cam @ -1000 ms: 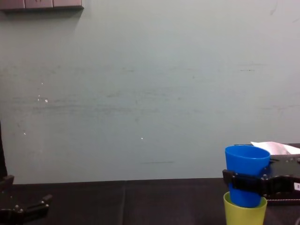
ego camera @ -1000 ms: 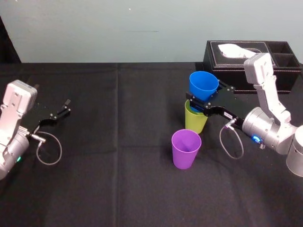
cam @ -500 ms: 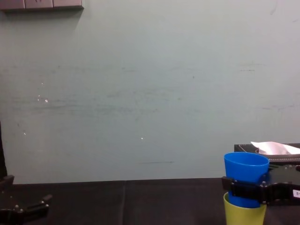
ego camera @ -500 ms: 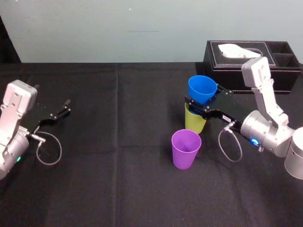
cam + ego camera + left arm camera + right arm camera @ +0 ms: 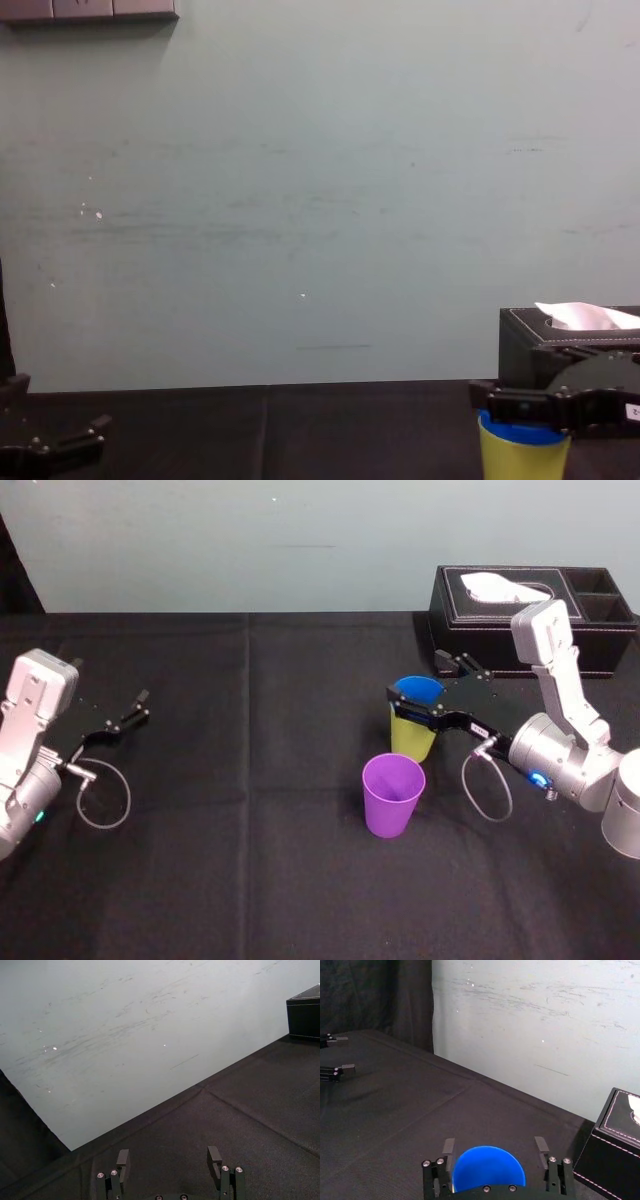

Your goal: Stack the three plastic cups sequentially using one hand.

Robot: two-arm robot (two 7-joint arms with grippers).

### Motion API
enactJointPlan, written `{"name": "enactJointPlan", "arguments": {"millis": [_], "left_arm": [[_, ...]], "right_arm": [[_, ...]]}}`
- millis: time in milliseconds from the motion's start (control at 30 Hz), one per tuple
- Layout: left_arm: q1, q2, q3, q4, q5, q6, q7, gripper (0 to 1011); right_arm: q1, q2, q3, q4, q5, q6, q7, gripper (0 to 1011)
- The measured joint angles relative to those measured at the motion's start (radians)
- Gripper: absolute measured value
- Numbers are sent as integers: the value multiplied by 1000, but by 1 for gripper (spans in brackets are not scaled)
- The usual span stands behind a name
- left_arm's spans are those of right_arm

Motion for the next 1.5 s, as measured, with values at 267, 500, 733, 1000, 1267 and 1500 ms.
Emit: {"name": "enactJointPlan", "arguments": {"millis": [267,500,733,1000,1267,1500], "left_arm": [[0,0,0,0,0,0,0,1011],[0,0,0,0,0,0,0,1011],[0,0,0,0,0,0,0,1011],[0,0,0,0,0,0,0,1011],[0,0,0,0,0,0,0,1011],[0,0,0,0,0,0,0,1011]], "right_arm": [[-2,1,1,-4,1,-4,0,1003],[-27,25,19,-53,28,-17,19,1003],[-103,70,52,-138,76,2,25,1002],[-276,160,109,-261,120,-8,25,1003],[-395,226,140,-312,154,-50,62,1003],[-430,258,122,-308,150,-97,104,1003]]}}
